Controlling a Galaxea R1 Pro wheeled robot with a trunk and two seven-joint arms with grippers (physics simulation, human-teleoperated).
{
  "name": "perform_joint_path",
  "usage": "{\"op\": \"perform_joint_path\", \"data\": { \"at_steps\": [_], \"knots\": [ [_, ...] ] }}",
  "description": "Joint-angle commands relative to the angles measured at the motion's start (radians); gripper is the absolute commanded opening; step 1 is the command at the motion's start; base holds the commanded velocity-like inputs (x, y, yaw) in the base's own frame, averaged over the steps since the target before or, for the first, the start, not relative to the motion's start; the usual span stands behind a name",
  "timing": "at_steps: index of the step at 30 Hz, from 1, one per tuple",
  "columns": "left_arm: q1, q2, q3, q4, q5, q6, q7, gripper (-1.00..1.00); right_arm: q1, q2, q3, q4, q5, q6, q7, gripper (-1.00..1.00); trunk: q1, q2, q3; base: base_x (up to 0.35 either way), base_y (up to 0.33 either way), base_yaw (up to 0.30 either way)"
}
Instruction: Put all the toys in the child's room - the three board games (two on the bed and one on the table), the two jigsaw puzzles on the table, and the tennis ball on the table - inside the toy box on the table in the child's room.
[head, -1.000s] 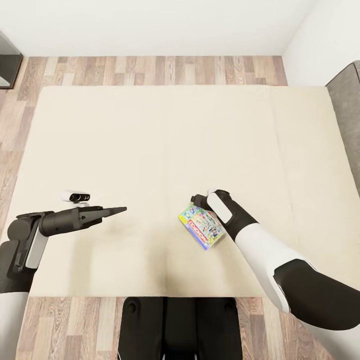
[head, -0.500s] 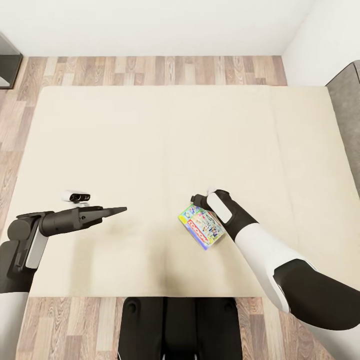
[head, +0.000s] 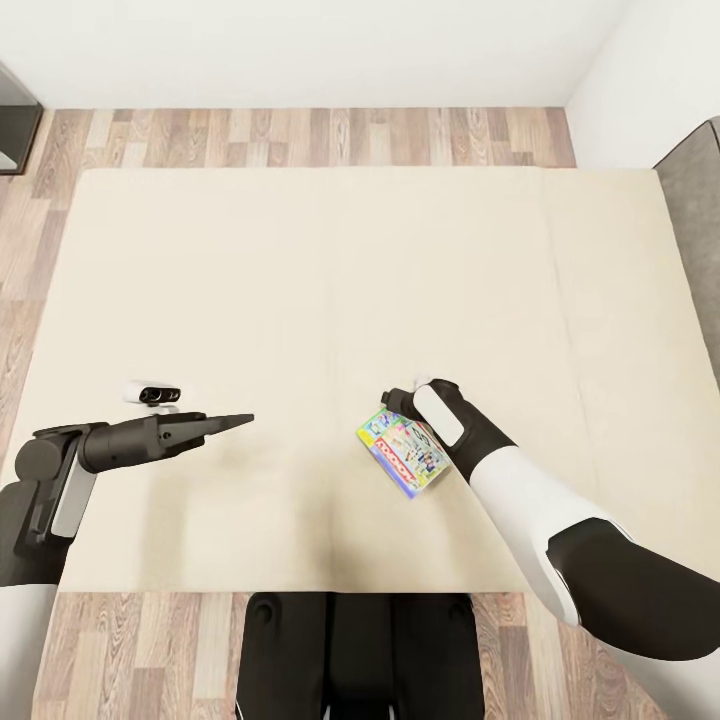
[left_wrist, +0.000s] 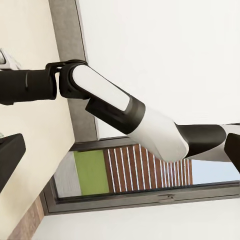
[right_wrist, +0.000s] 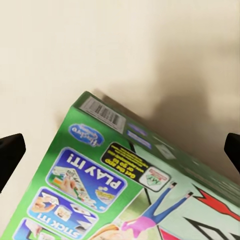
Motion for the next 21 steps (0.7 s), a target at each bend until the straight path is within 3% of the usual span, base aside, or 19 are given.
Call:
{"op": "perform_joint_path", "data": {
  "at_steps": [1, 21],
  "knots": [
    [0.000, 0.000, 0.000, 0.000, 0.000, 0.011, -0.004, 1.00, -0.001, -0.001, 0.006, -0.004, -0.010, 0.001, -0.009, 1.00, 0.001, -0.002, -0.001, 0.000, 0.000, 0.000],
    [0.000, 0.002, 0.000, 0.000, 0.000, 0.011, -0.004, 1.00, -0.001, -0.001, 0.006, -0.012, -0.010, 0.003, -0.010, 1.00, 0.001, -0.002, -0.008, 0.000, 0.000, 0.000]
  ]
}}
